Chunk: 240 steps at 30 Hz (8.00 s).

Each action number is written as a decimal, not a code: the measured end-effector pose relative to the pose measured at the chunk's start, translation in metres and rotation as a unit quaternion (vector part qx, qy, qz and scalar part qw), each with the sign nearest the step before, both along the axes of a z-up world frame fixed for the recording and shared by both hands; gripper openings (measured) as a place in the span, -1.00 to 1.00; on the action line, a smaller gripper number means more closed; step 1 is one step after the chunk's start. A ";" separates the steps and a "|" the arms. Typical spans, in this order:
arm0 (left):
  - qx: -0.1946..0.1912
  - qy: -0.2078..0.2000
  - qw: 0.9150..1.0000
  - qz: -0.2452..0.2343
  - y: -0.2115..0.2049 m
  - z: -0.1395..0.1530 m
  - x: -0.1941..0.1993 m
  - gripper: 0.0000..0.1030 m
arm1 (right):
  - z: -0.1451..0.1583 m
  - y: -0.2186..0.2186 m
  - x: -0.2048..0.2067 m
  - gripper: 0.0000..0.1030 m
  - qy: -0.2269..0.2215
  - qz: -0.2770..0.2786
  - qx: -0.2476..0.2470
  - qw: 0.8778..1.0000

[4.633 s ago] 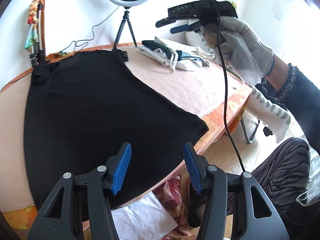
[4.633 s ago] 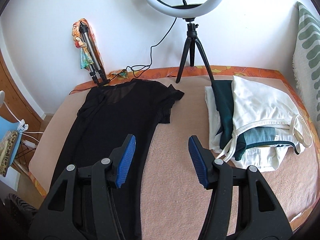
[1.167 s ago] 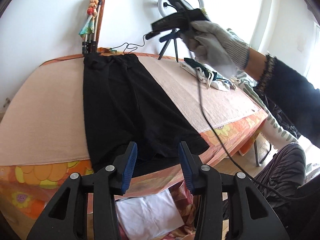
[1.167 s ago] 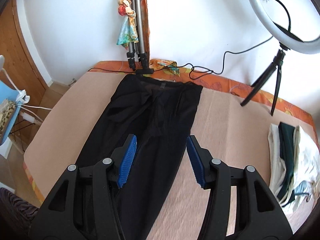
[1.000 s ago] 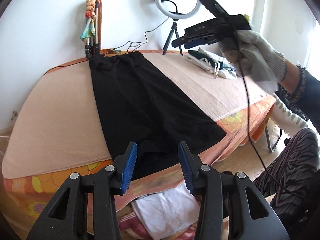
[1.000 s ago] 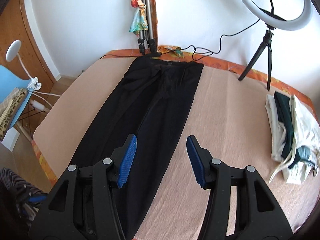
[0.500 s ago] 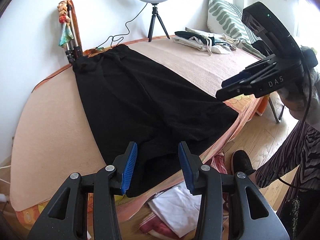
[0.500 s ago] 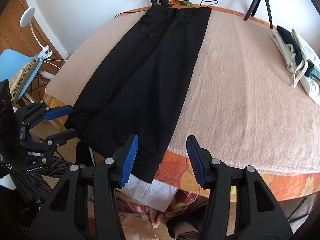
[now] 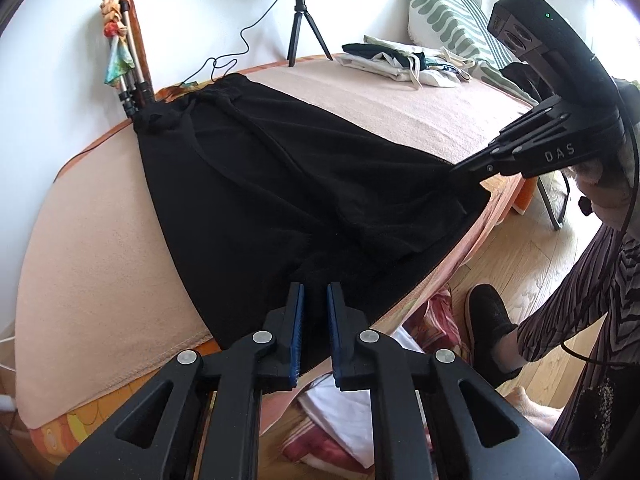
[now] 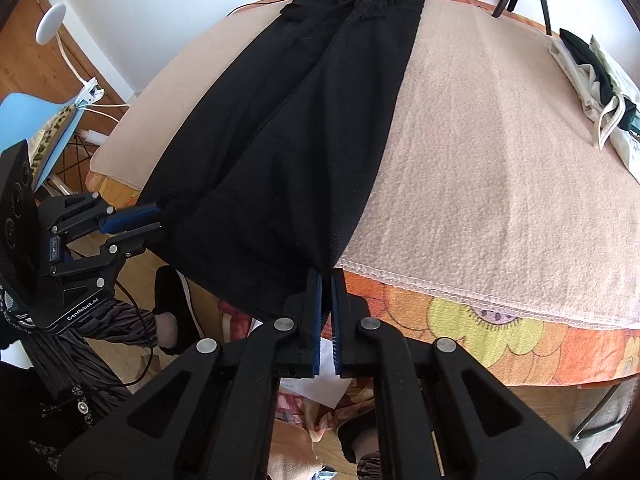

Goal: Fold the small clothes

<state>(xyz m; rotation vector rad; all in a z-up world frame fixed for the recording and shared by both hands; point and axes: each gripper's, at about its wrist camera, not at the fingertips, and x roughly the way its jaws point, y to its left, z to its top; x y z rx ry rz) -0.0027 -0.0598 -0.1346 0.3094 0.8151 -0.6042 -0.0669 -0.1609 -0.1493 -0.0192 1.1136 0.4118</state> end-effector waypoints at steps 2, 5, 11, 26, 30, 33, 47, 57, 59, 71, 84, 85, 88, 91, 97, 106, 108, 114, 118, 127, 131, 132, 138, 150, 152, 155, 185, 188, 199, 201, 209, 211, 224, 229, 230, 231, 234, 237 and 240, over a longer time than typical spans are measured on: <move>0.001 -0.002 1.000 -0.003 0.000 0.000 -0.002 -0.81 | 0.000 0.003 -0.002 -0.90 0.004 0.010 0.002 1.000; -0.006 -0.011 1.000 -0.007 -0.001 0.006 -0.006 -0.80 | 0.004 0.009 -0.004 -0.77 0.002 0.018 -0.010 1.000; 0.024 -0.043 0.999 -0.018 -0.015 0.007 -0.006 -0.08 | 0.034 0.001 0.008 -0.58 -0.042 0.002 0.006 0.999; -0.069 0.006 0.998 0.002 0.012 0.008 0.007 -0.93 | 0.038 0.034 0.066 -0.58 -0.020 0.044 0.075 0.996; -0.094 0.009 0.996 -0.005 0.009 0.015 0.006 -0.93 | 0.048 0.050 0.112 -0.49 -0.004 0.063 0.098 0.993; -0.101 -0.006 0.995 -0.011 0.006 0.023 0.004 -0.93 | 0.057 0.077 0.156 -0.36 -0.020 0.073 0.071 0.995; -0.097 0.019 0.995 -0.028 -0.002 0.012 0.013 -0.93 | 0.016 0.131 0.373 -0.33 0.018 -0.053 0.061 0.997; -0.104 0.026 0.994 -0.025 0.001 0.013 0.014 -0.93 | 0.020 0.139 0.393 -0.97 -0.031 -0.049 0.026 0.998; -0.102 0.027 0.994 -0.030 -0.001 0.014 0.013 -0.93 | 0.029 0.135 0.393 -0.97 -0.048 -0.056 0.012 0.997; -0.068 0.045 0.995 -0.054 -0.011 0.009 0.013 -0.72 | 0.031 0.127 0.392 -0.94 -0.052 -0.055 -0.034 0.997; -0.100 0.013 0.995 0.004 0.039 0.042 -0.009 -0.25 | 0.098 0.043 0.259 -0.45 -0.095 -0.063 0.018 0.993; -0.102 0.017 0.995 0.013 0.044 0.043 -0.008 -0.25 | 0.099 0.034 0.241 -0.45 -0.093 -0.062 0.020 0.994; -0.123 0.048 0.990 0.046 0.063 0.039 0.001 -0.25 | 0.093 0.014 0.189 -0.45 -0.083 -0.061 0.020 0.994; -0.153 0.103 0.980 0.070 0.071 0.028 0.014 -0.25 | 0.078 -0.004 0.139 -0.45 -0.059 -0.065 0.032 0.996; -0.166 0.156 0.969 0.091 0.066 0.008 0.023 -0.25 | 0.035 -0.020 0.060 -0.45 -0.010 -0.062 0.048 0.997; -0.139 0.166 0.972 0.091 0.054 -0.002 0.023 -0.49 | 0.004 -0.004 0.013 -0.45 0.021 -0.034 0.041 0.998; -0.129 0.159 0.975 0.087 0.051 -0.004 0.023 -0.85 | 0.001 0.004 0.009 -0.45 0.018 -0.024 0.022 0.999; -0.106 0.125 0.983 0.076 0.047 -0.003 0.019 -0.95 | -0.005 0.022 0.009 -0.91 0.009 0.000 -0.023 1.000; -0.100 0.113 0.986 0.070 0.050 -0.001 0.014 -0.95 | 0.007 -0.008 0.005 -0.92 0.013 -0.032 0.023 0.999; -0.090 0.116 0.987 0.064 0.049 0.008 0.010 -0.59 | 0.012 -0.016 0.002 -0.30 0.018 -0.031 0.060 0.998; -0.112 0.131 0.982 0.073 0.056 0.008 0.014 -0.44 | 0.001 -0.019 0.005 -0.30 0.032 -0.037 0.065 0.997; -0.116 0.139 0.981 0.073 0.055 0.006 0.016 -0.44 | -0.002 -0.019 0.006 -0.30 0.037 -0.038 0.068 0.996; -0.121 0.152 0.979 0.065 0.047 -0.001 0.018 -0.96 | -0.011 -0.008 0.008 -0.80 0.044 -0.013 0.061 0.997; -0.143 0.126 0.980 0.058 0.054 0.023 0.018 -0.96 | -0.004 -0.021 0.019 -0.90 0.062 -0.039 0.154 0.985; -0.149 0.118 0.980 0.056 0.054 0.031 0.021 -0.96 | 0.005 -0.022 0.022 -0.90 0.051 -0.042 0.167 0.984; -0.159 0.106 0.980 0.058 0.056 0.042 0.031 -0.96 | 0.020 -0.023 0.031 -0.90 0.035 -0.047 0.181 0.982; -0.145 0.118 0.971 0.146 0.060 0.013 0.201 -0.95 | -0.009 -0.025 0.220 -0.90 0.044 -0.129 0.178 0.974; -0.136 0.130 0.969 0.158 0.064 0.014 0.206 -0.77 | -0.008 -0.027 0.222 -0.80 0.043 -0.128 0.169 0.976; -0.118 0.108 0.983 0.087 0.057 0.027 0.172 -0.72 | 0.021 0.005 0.180 -0.58 -0.003 0.010 0.135 0.991; -0.106 0.123 0.983 0.079 0.049 0.017 0.173 -0.72 | 0.012 0.019 0.176 -0.61 0.005 0.036 0.116 0.993; -0.103 0.151 0.978 0.103 0.042 -0.004 0.199 -0.72 | -0.007 0.039 0.193 -0.65 0.018 0.051 0.093 0.994; -0.116 0.141 0.975 0.124 0.047 -0.001 0.209 -0.72 | -0.004 0.035 0.202 -0.65 0.007 0.037 0.093 0.995; -0.117 0.092 0.970 0.194 0.078 0.009 0.246 -0.72 | 0.017 -0.003 0.226 -0.65 -0.040 -0.050 0.079 0.995; -0.118 0.080 0.973 0.179 0.079 0.017 0.240 -0.72 | 0.025 -0.003 0.216 -0.65 -0.033 -0.003 0.095 0.995; -0.121 0.083 0.973 0.179 0.078 0.019 0.239 -0.72 | 0.024 -0.001 0.214 -0.65 -0.030 0.006 0.096 0.995; -0.122 0.082 0.973 0.179 0.077 0.020 0.238 -0.72 | 0.024 0.000 0.212 -0.65 -0.032 0.007 0.092 0.995; -0.122 0.080 0.976 0.163 0.071 0.024 0.231 -0.72 | 0.030 -0.004 0.207 -0.65 -0.032 0.010 0.108 0.994; -0.118 0.086 0.977 0.155 0.064 0.020 0.230 -0.72 | 0.036 -0.005 0.203 -0.65 -0.036 0.018 0.119 0.992; -0.115 0.107 0.976 0.153 0.059 0.009 0.233 -0.72 | 0.030 0.004 0.206 -0.65 -0.027 0.037 0.118 0.992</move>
